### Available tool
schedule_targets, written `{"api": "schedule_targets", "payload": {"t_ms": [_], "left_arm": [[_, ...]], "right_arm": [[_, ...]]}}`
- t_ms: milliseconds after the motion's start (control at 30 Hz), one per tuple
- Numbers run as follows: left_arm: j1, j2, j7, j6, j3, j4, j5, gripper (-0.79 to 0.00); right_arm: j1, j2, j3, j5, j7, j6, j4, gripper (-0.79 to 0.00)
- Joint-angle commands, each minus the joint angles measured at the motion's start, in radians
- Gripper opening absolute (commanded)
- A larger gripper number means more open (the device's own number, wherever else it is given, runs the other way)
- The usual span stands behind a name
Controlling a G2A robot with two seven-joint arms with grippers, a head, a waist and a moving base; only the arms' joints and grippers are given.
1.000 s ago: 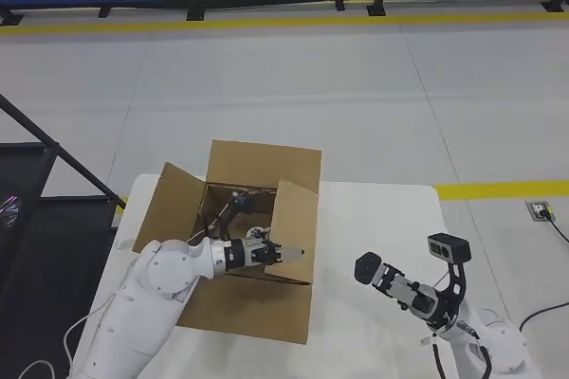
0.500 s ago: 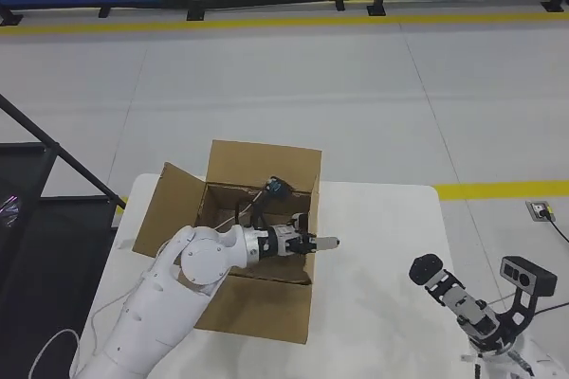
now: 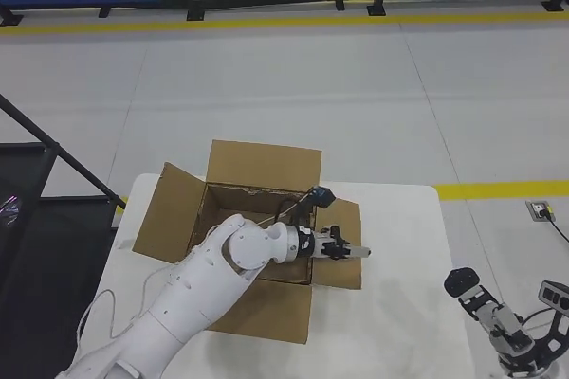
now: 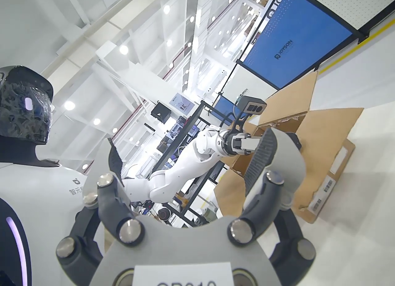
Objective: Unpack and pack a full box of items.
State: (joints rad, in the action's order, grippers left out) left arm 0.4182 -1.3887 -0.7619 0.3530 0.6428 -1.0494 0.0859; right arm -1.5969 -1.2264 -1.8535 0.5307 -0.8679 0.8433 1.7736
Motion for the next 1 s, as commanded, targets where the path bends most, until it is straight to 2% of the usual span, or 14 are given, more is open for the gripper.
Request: {"api": "schedule_targets", "payload": {"t_ms": [0,133,233,300,433,567,733,833,967], "left_arm": [[-0.013,-0.014,0.005,0.009,-0.015,0.032,0.0,0.0],[-0.028,-0.026,0.012,0.027,-0.013,0.058,-0.005,0.0],[-0.012,-0.017,0.0,0.069,0.029,0.025,-0.061,0.0],[0.001,0.002,-0.001,0.076,0.074,-0.01,-0.042,0.0],[0.085,0.053,-0.018,0.069,0.196,-0.147,-0.022,0.0],[0.221,0.114,-0.054,0.045,0.369,-0.341,0.0,0.0],[0.447,0.184,-0.125,0.024,0.648,-0.608,-0.02,0.0],[0.59,0.212,-0.132,0.025,0.814,-0.731,-0.033,0.0],[0.771,0.235,-0.11,0.056,1.013,-0.828,-0.058,0.0]], "right_arm": [[0.0,0.0,0.0,0.0,0.0,0.0,0.0,0.0],[0.001,0.0,0.001,-0.007,0.008,-0.011,0.002,0.0],[0.026,0.001,0.015,-0.058,0.033,-0.028,0.025,0.0],[0.045,0.002,0.018,-0.107,0.049,-0.036,0.043,0.0],[0.094,0.01,0.039,-0.268,0.029,-0.102,0.12,0.0],[0.174,0.015,0.09,-0.45,0.033,-0.209,0.203,0.0],[0.312,0.017,0.226,-0.667,0.025,-0.366,0.283,0.0],[0.436,0.016,0.362,-0.827,-0.023,-0.469,0.28,0.0],[0.641,-0.002,0.593,-0.968,-0.069,-0.578,0.176,0.0]]}}
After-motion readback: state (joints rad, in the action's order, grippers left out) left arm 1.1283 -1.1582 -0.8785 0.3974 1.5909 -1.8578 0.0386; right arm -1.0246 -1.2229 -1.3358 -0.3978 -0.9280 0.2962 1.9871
